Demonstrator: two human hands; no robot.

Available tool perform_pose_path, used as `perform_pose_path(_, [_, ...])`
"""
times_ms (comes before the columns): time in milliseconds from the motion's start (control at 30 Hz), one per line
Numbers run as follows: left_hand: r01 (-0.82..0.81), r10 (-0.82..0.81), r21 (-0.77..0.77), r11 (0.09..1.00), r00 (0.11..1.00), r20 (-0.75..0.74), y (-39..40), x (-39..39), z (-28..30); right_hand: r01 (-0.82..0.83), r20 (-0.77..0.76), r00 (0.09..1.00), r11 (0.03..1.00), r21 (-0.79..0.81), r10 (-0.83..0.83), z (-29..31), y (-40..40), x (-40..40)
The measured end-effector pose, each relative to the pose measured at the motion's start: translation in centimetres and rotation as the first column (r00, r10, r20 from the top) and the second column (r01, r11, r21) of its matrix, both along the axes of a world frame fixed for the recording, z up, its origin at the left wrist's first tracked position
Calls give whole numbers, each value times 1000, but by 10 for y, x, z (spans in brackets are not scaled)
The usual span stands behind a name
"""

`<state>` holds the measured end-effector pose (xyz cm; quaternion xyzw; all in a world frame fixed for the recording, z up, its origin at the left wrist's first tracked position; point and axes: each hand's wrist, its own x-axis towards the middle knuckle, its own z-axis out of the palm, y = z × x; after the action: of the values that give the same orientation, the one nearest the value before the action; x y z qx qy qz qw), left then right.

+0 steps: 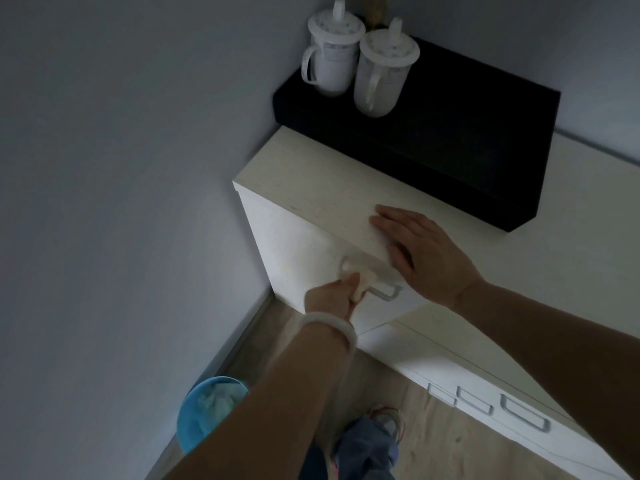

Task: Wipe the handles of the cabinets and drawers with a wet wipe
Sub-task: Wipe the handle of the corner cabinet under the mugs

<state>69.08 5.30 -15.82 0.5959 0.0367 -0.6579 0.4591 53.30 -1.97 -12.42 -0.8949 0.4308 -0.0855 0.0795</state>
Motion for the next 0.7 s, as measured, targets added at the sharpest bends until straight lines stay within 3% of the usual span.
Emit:
perform_pose_path(167, [6, -5, 10, 1000, 999, -32, 9, -19, 0, -4, 0, 1000, 1000, 3, 4, -1, -1, 0])
perform_pose_path(367, [-281, 282, 26, 959, 951, -125, -8, 9, 5, -3, 23, 1000, 1000, -5, 3, 1, 0, -1])
perform_pose_path(600, [-40, 41, 30, 999, 999, -29, -8, 4, 9, -1, 11, 1000, 1000, 9, 1, 0, -1, 0])
perform_pose_path(700, [-15, 16, 38, 999, 999, -36, -15, 19, 4, -7, 13, 1000, 1000, 13, 7, 1, -1, 0])
